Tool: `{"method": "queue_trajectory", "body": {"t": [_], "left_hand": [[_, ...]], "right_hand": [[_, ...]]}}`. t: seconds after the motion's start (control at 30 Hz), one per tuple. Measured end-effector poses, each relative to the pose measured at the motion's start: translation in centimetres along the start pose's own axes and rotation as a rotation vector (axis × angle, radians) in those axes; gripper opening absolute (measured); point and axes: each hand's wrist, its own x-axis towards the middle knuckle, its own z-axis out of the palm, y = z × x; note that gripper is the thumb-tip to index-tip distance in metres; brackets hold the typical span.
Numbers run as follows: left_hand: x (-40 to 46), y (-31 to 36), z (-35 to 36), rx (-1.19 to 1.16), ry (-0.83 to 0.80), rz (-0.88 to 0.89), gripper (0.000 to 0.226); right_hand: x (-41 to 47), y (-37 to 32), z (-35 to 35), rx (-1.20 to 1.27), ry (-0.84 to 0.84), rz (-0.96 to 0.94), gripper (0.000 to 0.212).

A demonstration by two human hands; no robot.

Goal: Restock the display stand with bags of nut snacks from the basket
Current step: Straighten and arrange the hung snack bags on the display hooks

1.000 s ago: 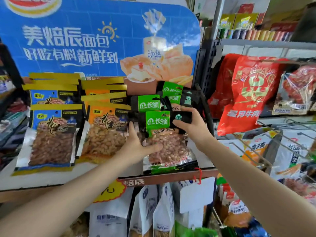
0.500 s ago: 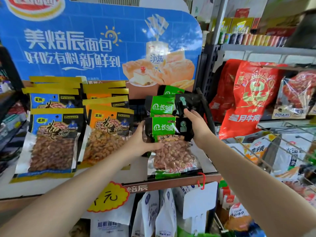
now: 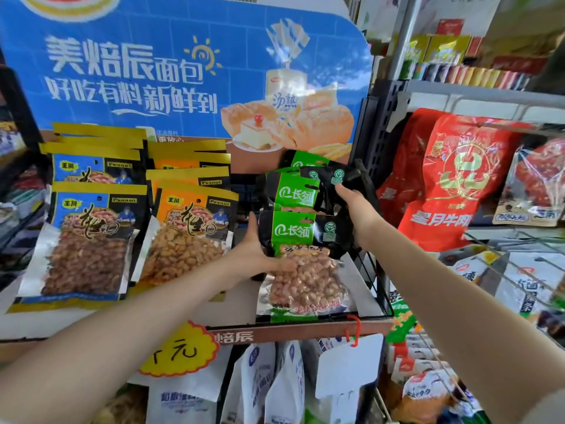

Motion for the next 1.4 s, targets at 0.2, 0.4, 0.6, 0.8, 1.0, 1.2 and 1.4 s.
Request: {"method": "queue_trajectory", "body": {"t": [0.2, 0.4, 0.6, 0.8, 1.0, 1.2, 1.4], "left_hand": [[1.7, 0.9, -0.9, -0.118, 0.097, 0.071, 0.130], [2.7, 0.3, -0.6, -0.003, 0.026, 0.131, 0.140], [0.6, -0.6, -0.1, 0.178, -0.088, -0.061, 0.144], [-1.3, -0.8, 1.0, 0.329, -0.102, -0.064, 0.137], [-1.4, -0.8, 1.6, 0.427, -0.025, -0.016, 0.137], [-1.0, -2.5, 2.3, 0.366, 0.064, 0.066, 0.139], [-0.9, -2.1, 2.6, 0.380, 0.065, 0.074, 0.136]], "right_hand": [[2.0, -2.4, 0.2, 0.016, -0.032, -0.095, 0.059], [3.2, -4.6, 0.7, -0.205, -0.079, -0.182, 0.062], [1.7, -4.5, -0.7, -0.928, 0.032, -0.801, 0.039], [0.8, -5.6, 0.3, -1.150, -0.284, -0.708, 0.030], [2.0, -7.3, 3.4, -1.275, -0.440, -0.647, 0.038], [1.7, -7.6, 3.1, -1.335, -0.412, -0.666, 0.038], [1.2, -7.3, -1.5, -1.141, -0.431, -0.477, 0.042]]}}
